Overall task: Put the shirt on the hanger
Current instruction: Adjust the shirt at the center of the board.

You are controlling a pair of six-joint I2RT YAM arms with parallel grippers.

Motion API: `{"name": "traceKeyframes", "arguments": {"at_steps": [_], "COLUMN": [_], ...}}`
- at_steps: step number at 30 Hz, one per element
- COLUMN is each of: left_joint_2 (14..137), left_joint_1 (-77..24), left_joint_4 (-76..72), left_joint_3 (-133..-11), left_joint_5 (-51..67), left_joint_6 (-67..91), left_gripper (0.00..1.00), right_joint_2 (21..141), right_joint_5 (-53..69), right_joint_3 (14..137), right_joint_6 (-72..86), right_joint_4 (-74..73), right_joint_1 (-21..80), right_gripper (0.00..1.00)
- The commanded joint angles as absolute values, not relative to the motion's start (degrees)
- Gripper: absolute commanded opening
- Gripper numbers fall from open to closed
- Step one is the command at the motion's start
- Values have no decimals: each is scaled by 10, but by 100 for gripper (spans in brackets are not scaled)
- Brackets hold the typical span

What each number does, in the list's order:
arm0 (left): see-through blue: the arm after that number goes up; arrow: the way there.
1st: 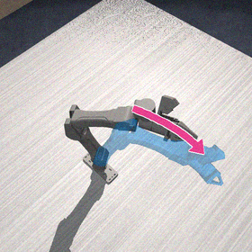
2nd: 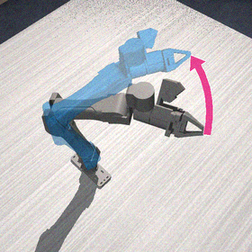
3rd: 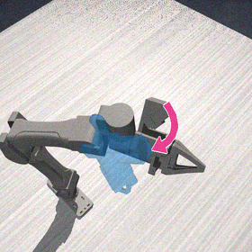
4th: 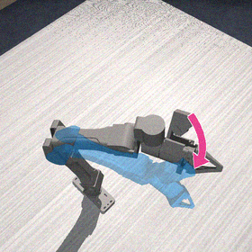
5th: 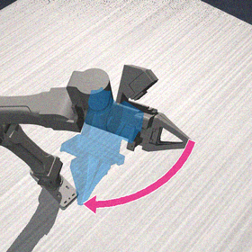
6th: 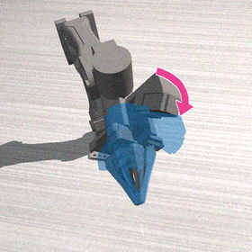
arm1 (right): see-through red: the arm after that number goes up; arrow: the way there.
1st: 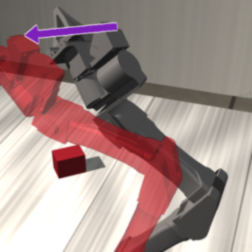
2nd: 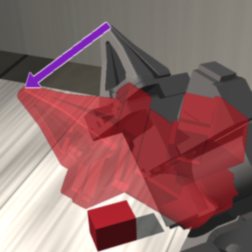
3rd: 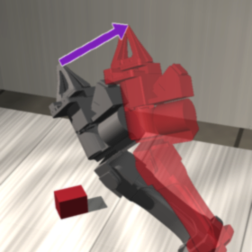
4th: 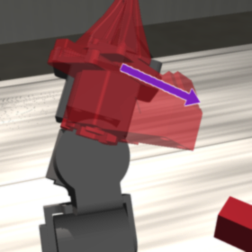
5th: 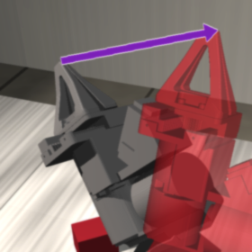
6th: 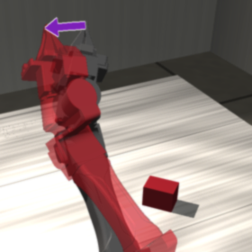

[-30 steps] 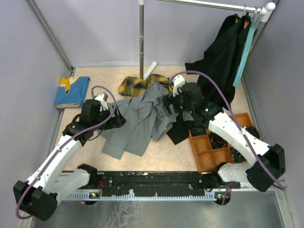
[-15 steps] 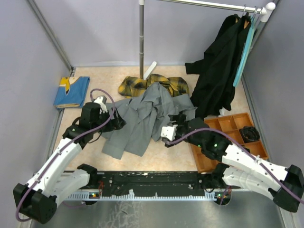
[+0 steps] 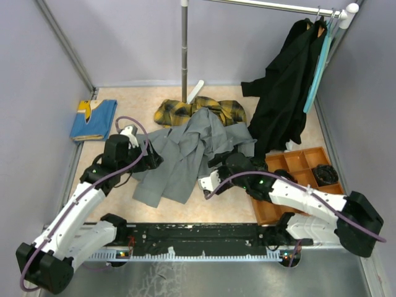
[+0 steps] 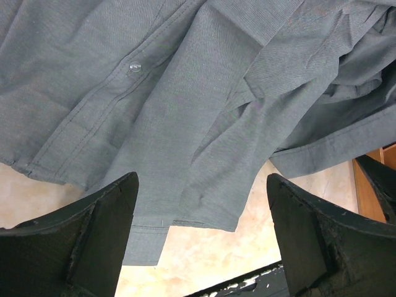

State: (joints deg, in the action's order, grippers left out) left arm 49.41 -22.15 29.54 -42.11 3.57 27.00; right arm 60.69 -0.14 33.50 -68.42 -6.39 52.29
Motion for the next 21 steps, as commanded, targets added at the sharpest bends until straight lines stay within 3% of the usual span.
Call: {"name": "traceKeyframes", "arguments": {"at_steps": [1, 3, 7, 14, 21], "left_joint_2": [486, 481, 465, 424, 403], "left_joint_1": [-223, -223, -223, -223, -223], "left_joint_4": [293, 298, 312, 337, 336], "left_joint_3": [-420, -421, -429, -445, -457], "left_joint_5": [30, 26, 22, 2, 16], "left_joint_6": [274, 276, 280, 286, 278], "left_gripper": [90, 90, 90, 90, 90], "right_joint_2": [657, 686, 730, 745, 745], "right_joint_5": [-48, -55, -103, -161, -81], "right_joint_3": [369, 379, 397, 546, 738], "right_joint_6": [-705, -680, -648, -491, -295], "right_joint_4": [19, 46, 124, 70, -50], "right_joint_1": [528, 528, 529, 530, 529], "right_gripper": [74, 66, 29, 0, 0]}}
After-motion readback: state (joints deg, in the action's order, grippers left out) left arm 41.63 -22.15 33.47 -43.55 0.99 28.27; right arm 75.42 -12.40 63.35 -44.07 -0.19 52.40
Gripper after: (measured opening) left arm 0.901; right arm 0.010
